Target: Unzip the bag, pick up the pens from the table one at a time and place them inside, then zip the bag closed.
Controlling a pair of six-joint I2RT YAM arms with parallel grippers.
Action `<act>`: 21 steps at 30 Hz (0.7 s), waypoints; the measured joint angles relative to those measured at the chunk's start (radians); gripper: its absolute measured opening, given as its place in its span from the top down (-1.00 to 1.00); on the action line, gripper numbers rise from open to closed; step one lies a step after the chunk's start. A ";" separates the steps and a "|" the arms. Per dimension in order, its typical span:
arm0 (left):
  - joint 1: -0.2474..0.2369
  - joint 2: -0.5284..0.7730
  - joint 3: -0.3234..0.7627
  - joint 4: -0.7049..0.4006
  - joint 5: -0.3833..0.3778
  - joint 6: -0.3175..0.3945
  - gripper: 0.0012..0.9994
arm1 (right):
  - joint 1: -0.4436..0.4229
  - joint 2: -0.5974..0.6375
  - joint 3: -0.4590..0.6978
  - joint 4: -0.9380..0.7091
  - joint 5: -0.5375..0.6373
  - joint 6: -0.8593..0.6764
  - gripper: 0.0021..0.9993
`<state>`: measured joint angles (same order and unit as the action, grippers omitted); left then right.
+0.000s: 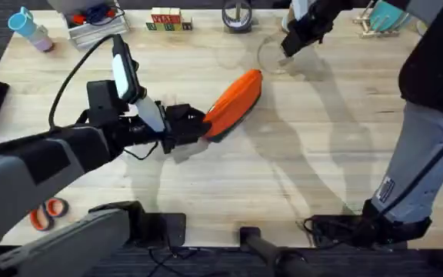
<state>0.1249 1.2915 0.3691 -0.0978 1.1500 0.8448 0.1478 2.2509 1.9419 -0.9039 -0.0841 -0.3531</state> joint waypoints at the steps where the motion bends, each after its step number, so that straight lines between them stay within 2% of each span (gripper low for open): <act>1: 0.000 0.000 0.000 0.000 0.000 0.000 0.92 | 0.002 0.000 0.000 -0.002 0.002 0.000 0.94; 16: 0.000 0.000 0.000 0.000 0.000 0.000 0.92 | 0.011 -0.003 0.000 -0.013 0.004 -0.007 0.95; 21: 0.000 0.000 0.000 0.000 0.001 0.000 0.92 | 0.011 -0.063 0.000 -0.053 0.010 -0.007 0.94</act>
<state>0.1249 1.2915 0.3691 -0.0982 1.1511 0.8448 0.1589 2.1881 1.9419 -0.9567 -0.0746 -0.3603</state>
